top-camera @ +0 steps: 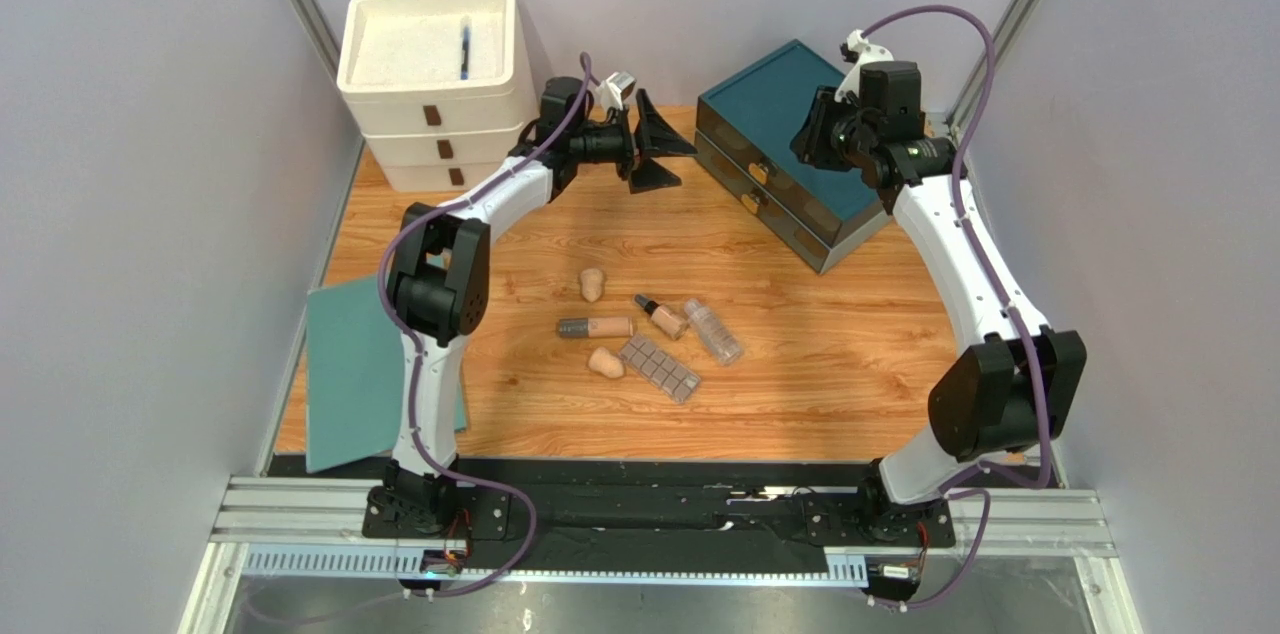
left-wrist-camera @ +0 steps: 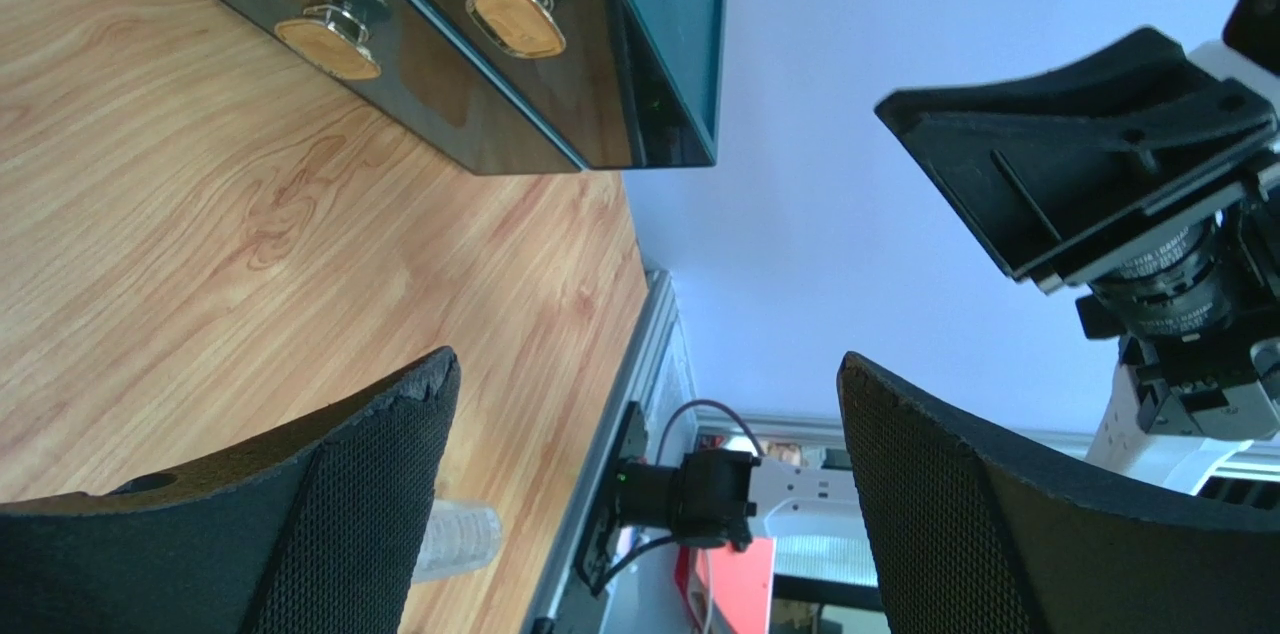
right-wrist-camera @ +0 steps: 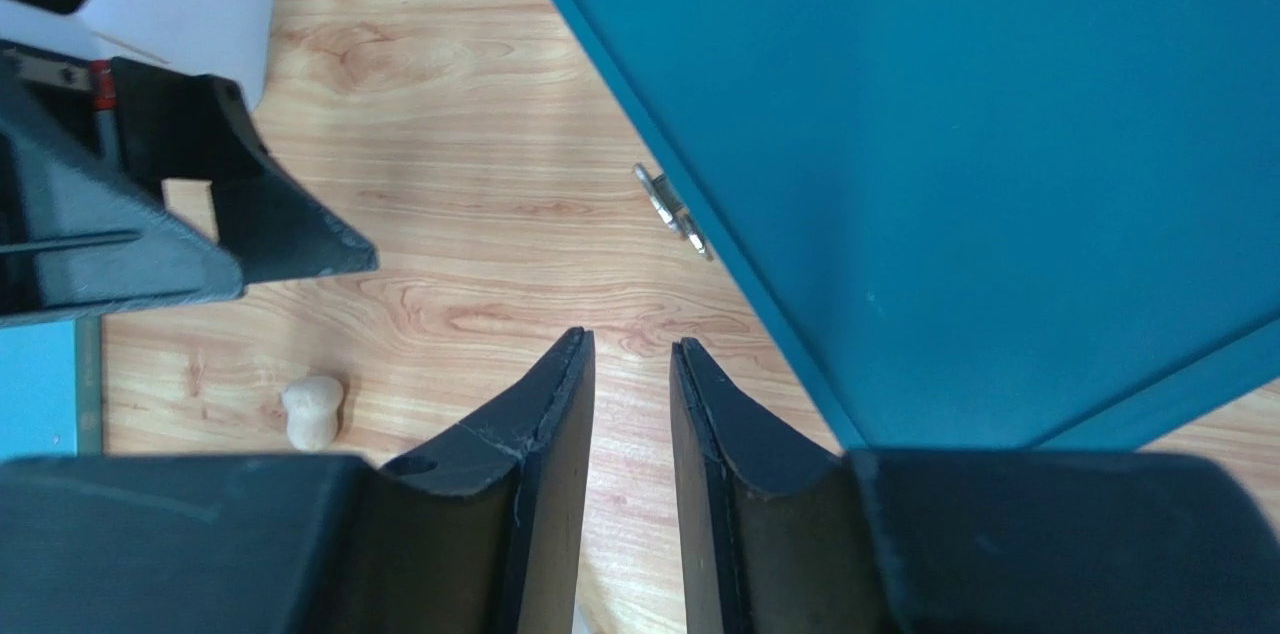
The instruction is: Organize the makeup
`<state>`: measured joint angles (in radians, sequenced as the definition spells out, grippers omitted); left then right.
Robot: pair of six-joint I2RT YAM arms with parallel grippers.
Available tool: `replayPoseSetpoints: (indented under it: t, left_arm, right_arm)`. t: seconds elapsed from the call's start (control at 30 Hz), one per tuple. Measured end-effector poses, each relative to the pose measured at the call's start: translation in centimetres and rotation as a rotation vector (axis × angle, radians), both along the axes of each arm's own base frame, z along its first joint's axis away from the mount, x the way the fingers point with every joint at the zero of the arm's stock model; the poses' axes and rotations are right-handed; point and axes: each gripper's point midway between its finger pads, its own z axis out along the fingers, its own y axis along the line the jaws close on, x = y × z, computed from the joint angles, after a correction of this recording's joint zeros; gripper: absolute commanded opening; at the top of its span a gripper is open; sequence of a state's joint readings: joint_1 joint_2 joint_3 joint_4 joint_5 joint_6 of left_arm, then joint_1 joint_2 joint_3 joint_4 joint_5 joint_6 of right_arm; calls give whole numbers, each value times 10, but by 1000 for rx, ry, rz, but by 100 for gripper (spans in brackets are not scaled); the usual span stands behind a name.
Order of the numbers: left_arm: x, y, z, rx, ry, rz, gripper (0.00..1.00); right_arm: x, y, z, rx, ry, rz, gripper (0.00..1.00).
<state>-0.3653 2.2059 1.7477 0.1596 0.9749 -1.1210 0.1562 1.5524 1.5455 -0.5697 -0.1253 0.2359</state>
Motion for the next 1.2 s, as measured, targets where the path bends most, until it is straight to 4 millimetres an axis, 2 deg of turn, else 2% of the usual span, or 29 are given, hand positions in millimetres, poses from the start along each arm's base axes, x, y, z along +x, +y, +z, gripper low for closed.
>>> replayPoseSetpoints:
  t: [0.13, 0.23, 0.37, 0.5, 0.6, 0.63, 0.67, 0.7, 0.77, 0.8, 0.83, 0.9, 0.97, 1.0, 1.03, 1.1, 1.2]
  left_arm:
    - [5, -1, 2, 31, -3, -2, 99]
    - [7, 2, -5, 87, 10, 6, 100]
    - [13, 17, -21, 280, -1, 73, 100]
    - [31, 62, -30, 648, -56, 270, 99]
    - [26, 122, -33, 978, -129, 431, 99]
    - [19, 135, -33, 1034, -123, 458, 65]
    - [8, 152, -36, 1086, -94, 481, 49]
    - [-3, 160, -40, 1094, -63, 482, 42]
    - [-20, 172, -57, 1030, 32, 448, 47]
    - [-23, 179, -67, 1001, 75, 444, 50]
    - [-25, 186, -81, 964, 120, 440, 57]
    - [-28, 200, -104, 937, 195, 439, 63]
    - [-25, 194, -110, 905, 216, 417, 69]
    - [-20, 181, -106, 877, 196, 395, 75]
    - [-16, 168, -101, 851, 177, 373, 77]
    - [0, 127, -76, 757, 91, 330, 82]
    - [17, 65, -32, 573, -25, 276, 82]
  right_arm:
    - [16, -7, -9, -12, 17, -29, 30]
    - [24, -15, -15, -19, 30, -56, 30]
    - [27, -25, -17, -27, 40, -87, 30]
    - [29, -31, -16, -33, 37, -111, 30]
    - [29, -35, -16, -32, 40, -126, 29]
    - [30, -36, -16, -31, 40, -129, 29]
    - [31, -36, -17, -28, 42, -134, 29]
    - [33, -37, -16, -25, 41, -138, 29]
    - [37, -38, -19, -22, 47, -146, 29]
    - [38, -39, -19, -22, 48, -149, 29]
    - [40, -41, -21, -22, 52, -154, 28]
    - [43, -46, -24, -17, 60, -173, 27]
    - [47, -54, -26, -5, 66, -197, 26]
    - [49, -59, -27, 0, 70, -212, 26]
    - [50, -63, -28, 4, 74, -223, 25]
    - [53, -76, -34, 16, 90, -257, 23]
    - [56, -93, -45, 30, 119, -293, 20]
